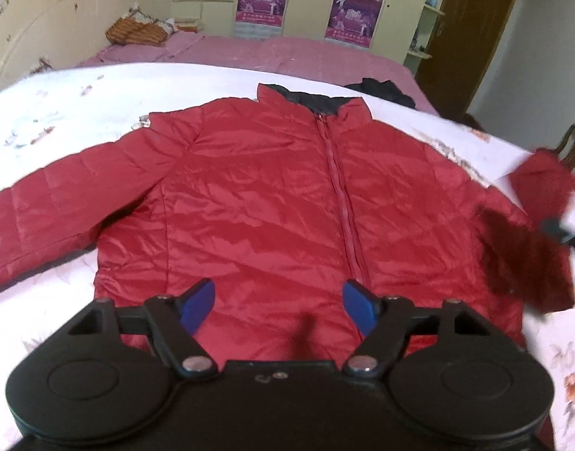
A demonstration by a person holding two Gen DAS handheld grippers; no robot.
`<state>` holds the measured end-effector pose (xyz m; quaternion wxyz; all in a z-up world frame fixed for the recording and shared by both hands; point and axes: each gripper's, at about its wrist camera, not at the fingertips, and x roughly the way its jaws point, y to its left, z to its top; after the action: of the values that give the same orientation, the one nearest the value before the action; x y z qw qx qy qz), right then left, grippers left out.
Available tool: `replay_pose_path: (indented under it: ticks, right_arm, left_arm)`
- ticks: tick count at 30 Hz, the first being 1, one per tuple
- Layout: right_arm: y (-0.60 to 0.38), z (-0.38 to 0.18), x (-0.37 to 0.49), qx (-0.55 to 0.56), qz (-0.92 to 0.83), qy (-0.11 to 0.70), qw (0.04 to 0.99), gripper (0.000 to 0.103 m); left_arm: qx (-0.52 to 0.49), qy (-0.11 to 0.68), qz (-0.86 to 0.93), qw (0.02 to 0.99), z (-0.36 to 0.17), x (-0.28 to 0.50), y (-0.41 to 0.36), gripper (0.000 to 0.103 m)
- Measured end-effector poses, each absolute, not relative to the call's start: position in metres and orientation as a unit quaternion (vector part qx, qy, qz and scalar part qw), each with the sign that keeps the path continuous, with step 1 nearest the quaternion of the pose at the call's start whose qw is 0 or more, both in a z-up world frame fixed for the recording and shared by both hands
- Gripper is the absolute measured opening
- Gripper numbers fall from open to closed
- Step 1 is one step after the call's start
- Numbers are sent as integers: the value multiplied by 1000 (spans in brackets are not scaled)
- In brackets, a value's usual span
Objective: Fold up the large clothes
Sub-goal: 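Fold the held sleeve across the jacket body with the right gripper and release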
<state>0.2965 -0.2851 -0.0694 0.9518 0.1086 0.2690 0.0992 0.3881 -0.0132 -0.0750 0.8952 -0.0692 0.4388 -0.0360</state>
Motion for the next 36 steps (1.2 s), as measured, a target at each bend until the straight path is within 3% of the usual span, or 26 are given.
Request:
replay_pose_path:
  ticks: [13, 14, 16, 17, 19, 20, 21, 22, 24, 26, 28, 36]
  right_arm:
    - [-119, -130, 325, 7, 206, 366, 907, 6]
    - [-114, -133, 332, -12, 199, 362, 911, 12]
    - [-113, -127, 319, -26, 191, 338, 921, 67]
    - [-123, -126, 327, -24, 184, 325, 927, 72]
    - [-133, -119, 323, -7, 176, 312, 934, 68]
    - [-143, -114, 329, 8, 168, 310, 936, 58]
    - [-153, -113, 333, 22, 154, 316, 936, 36]
    - [-165, -112, 334, 36, 135, 323, 936, 26]
    - [-196, -110, 334, 71, 81, 318, 942, 25]
    - [-227, -107, 332, 106, 30, 314, 943, 25]
    - [-255, -105, 330, 134, -11, 311, 941, 25]
    - [-313, -98, 318, 194, -81, 305, 929, 25]
  left_arm:
    - [-154, 437, -113, 879, -87, 413, 40, 70]
    - [-156, 438, -121, 877, -87, 417, 38, 72]
    - [-153, 439, -135, 875, -89, 424, 32, 81]
    - [-149, 440, -143, 874, -90, 429, 27, 81]
    - [-145, 445, -159, 869, -96, 440, 15, 78]
    - [-143, 448, -167, 867, -100, 447, 8, 76]
    - [-140, 454, -171, 863, -105, 454, 1, 70]
    - [-137, 460, -173, 860, -110, 459, -4, 65]
    - [-123, 481, -163, 853, -120, 473, -16, 59]
    - [-122, 482, -164, 852, -125, 480, -24, 44]
    - [-112, 483, -158, 854, -132, 486, -30, 20]
    - [-102, 387, -94, 911, -95, 469, 11, 17]
